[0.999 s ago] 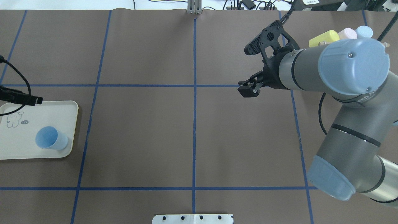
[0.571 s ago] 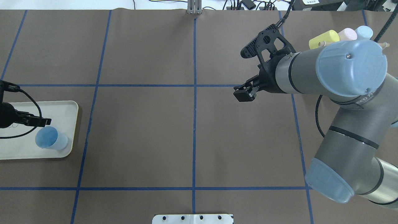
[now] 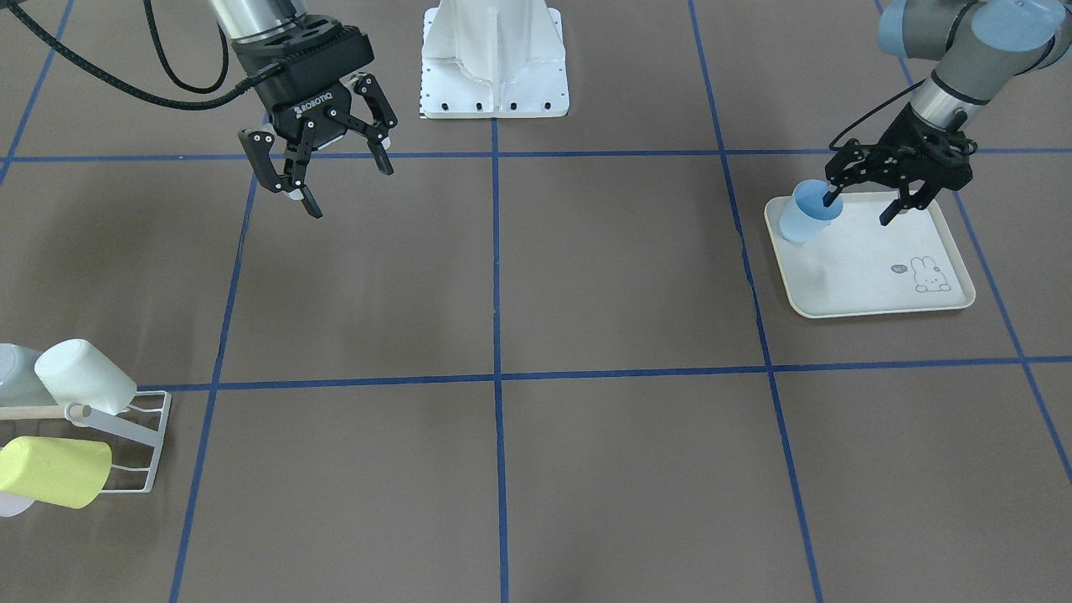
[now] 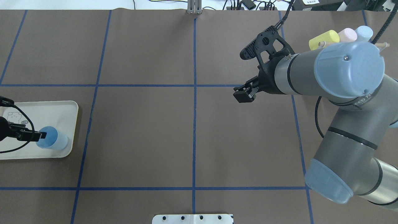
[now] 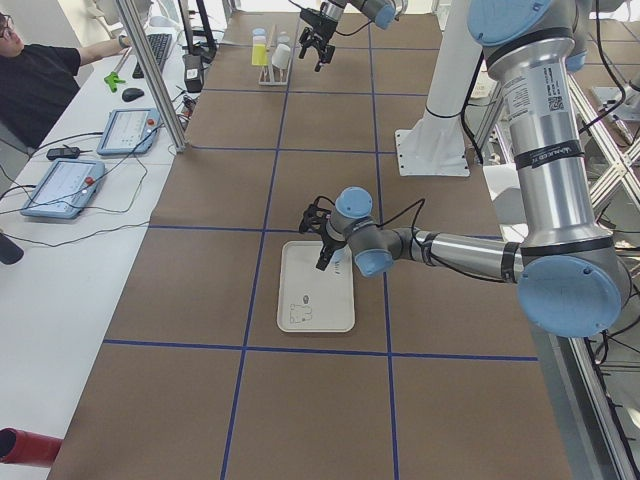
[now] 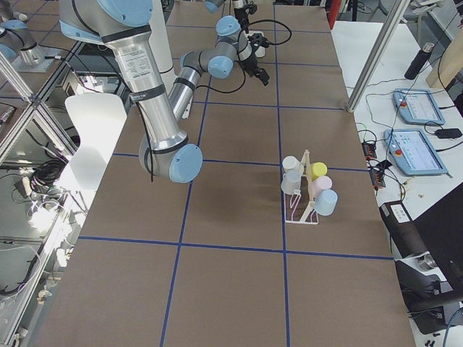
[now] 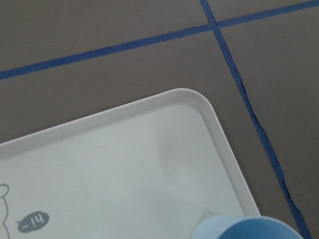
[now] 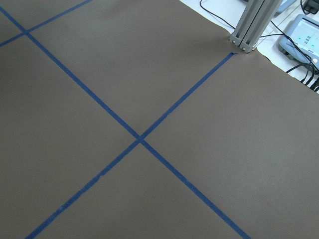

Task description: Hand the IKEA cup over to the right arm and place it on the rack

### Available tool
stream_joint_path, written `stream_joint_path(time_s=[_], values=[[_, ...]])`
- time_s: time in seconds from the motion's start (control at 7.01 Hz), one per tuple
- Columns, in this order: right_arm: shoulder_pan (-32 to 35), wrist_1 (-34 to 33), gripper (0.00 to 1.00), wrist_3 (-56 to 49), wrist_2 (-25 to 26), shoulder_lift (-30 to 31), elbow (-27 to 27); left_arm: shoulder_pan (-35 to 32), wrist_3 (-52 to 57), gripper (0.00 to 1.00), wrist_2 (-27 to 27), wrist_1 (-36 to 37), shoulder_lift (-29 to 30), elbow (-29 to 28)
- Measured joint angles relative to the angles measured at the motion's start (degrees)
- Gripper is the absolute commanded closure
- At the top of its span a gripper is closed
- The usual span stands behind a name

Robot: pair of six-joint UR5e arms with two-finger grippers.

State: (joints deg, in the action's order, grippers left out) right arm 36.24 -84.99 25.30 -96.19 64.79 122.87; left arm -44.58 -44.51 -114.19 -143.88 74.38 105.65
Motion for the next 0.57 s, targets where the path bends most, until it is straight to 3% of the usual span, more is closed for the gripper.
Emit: stream_joint_path(time_s=[0.14, 0.29, 0.57], values=[[-0.09, 0.00, 0.01, 0.03, 0.01, 0.09, 0.08, 0.88, -0.48, 0.81, 0.01, -0.40, -0.11, 0.00], [-0.19, 0.00, 0.01, 0.07, -0.04, 0.13, 0.19, 1.25, -1.34, 0.98, 0.02, -0.62, -0.11, -0.01], [-0.33, 0.00, 0.01, 0.09, -0.12, 0.12, 0.46, 1.33, -2.19, 1.00, 0.36, -0.76, -0.25, 0.21]])
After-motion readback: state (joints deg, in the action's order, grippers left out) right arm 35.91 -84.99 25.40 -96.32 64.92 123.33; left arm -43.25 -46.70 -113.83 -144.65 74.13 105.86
